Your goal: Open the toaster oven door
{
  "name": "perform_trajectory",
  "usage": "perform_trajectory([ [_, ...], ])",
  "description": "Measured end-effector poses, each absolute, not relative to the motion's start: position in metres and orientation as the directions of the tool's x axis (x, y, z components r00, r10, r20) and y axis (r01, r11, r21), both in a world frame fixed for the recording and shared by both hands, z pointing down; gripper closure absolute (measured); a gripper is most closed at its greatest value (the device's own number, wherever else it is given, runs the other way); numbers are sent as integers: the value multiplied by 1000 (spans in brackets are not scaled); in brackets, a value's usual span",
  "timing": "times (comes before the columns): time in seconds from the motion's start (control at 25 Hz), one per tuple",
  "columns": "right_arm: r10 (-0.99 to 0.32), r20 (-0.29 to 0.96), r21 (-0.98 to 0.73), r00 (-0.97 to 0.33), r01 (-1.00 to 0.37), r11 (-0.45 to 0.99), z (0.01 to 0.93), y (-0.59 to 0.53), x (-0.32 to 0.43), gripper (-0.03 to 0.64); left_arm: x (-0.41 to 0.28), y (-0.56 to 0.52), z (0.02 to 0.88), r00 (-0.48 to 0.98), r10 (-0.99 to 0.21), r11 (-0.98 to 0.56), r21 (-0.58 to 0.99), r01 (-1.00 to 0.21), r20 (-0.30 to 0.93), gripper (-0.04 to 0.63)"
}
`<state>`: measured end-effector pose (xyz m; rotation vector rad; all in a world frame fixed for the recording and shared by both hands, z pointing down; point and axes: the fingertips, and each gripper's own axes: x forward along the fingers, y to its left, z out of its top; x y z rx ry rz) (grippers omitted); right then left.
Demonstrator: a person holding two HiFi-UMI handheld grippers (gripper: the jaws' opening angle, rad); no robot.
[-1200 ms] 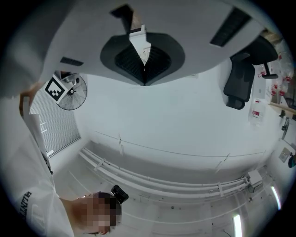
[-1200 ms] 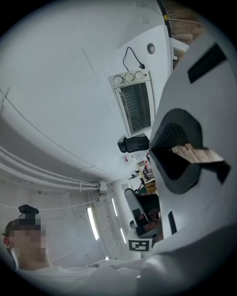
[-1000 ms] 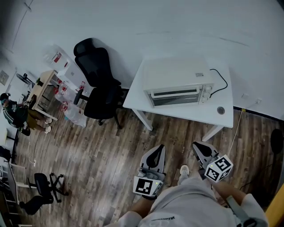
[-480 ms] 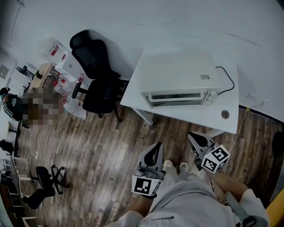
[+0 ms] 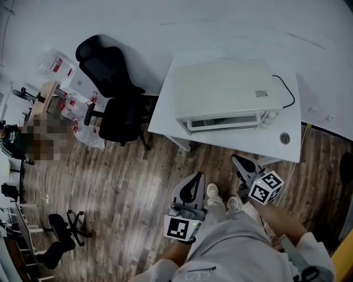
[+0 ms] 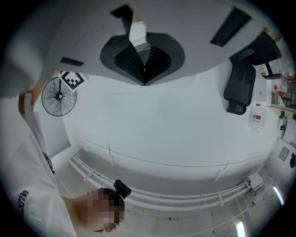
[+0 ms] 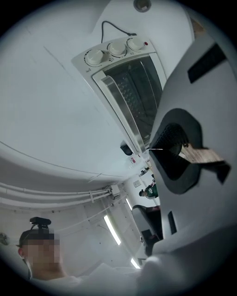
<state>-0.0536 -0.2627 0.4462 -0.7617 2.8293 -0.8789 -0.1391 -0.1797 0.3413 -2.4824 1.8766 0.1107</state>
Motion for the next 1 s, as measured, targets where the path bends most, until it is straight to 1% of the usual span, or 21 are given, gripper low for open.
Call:
perform_trajectory([
  [0.24,-531,-15,-647,-847,-397,651,445,-287,-75,598,-151,-212,350,371,-928,-373,96,-923,-38,588],
  [0.48,-593,-145,-793,-792,-265,548,447,-311,-89,598,-161,-243,363,462,-886,-463,142,-875,-41,588],
  [0.68,-656,-220,-890,-722,-126,438,455,-330,-87,598,-161,-259,366,483,-875,-482,162,-861,-37,588],
  [0.92,-677,-268,-920,-685,-27,390,462,-347,-85,597,-152,-274,369,483,-875,-482,162,-861,-36,588],
  [1.0,-680,-274,-928,-681,2,372,466,-351,-85,583,-147,-277,369,480,-877,-479,162,-863,-36,588],
])
